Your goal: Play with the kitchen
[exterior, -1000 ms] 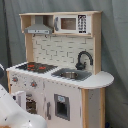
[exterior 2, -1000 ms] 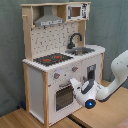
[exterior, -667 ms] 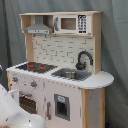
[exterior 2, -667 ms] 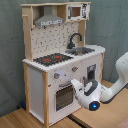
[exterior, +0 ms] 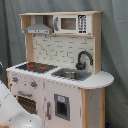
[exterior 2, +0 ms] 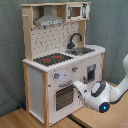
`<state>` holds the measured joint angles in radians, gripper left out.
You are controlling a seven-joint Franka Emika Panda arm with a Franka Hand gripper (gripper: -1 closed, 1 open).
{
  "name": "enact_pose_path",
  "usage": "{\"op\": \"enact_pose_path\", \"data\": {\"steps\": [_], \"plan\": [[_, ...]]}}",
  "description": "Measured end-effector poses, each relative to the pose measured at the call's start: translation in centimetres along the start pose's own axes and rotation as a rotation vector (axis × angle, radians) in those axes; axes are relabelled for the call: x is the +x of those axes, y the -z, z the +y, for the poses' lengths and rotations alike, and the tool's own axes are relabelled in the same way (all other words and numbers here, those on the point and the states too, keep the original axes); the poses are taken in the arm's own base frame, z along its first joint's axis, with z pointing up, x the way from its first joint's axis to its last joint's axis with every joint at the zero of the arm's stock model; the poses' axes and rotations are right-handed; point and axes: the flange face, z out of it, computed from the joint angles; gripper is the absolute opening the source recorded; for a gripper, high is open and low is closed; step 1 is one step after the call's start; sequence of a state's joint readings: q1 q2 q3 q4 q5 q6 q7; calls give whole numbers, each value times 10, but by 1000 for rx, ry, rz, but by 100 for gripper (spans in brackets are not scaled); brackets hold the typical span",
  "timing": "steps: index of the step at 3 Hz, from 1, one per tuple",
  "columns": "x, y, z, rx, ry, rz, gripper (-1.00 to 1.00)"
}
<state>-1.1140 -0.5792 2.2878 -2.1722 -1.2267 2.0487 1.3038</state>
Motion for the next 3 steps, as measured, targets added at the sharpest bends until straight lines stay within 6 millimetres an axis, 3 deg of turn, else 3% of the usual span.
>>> {"op": "enact_pose_path", "data": {"steps": [2, 3], "plan": [[19, 61, 22, 16, 102, 109, 100], [5, 90, 23, 15, 131, 137, 100]]}}
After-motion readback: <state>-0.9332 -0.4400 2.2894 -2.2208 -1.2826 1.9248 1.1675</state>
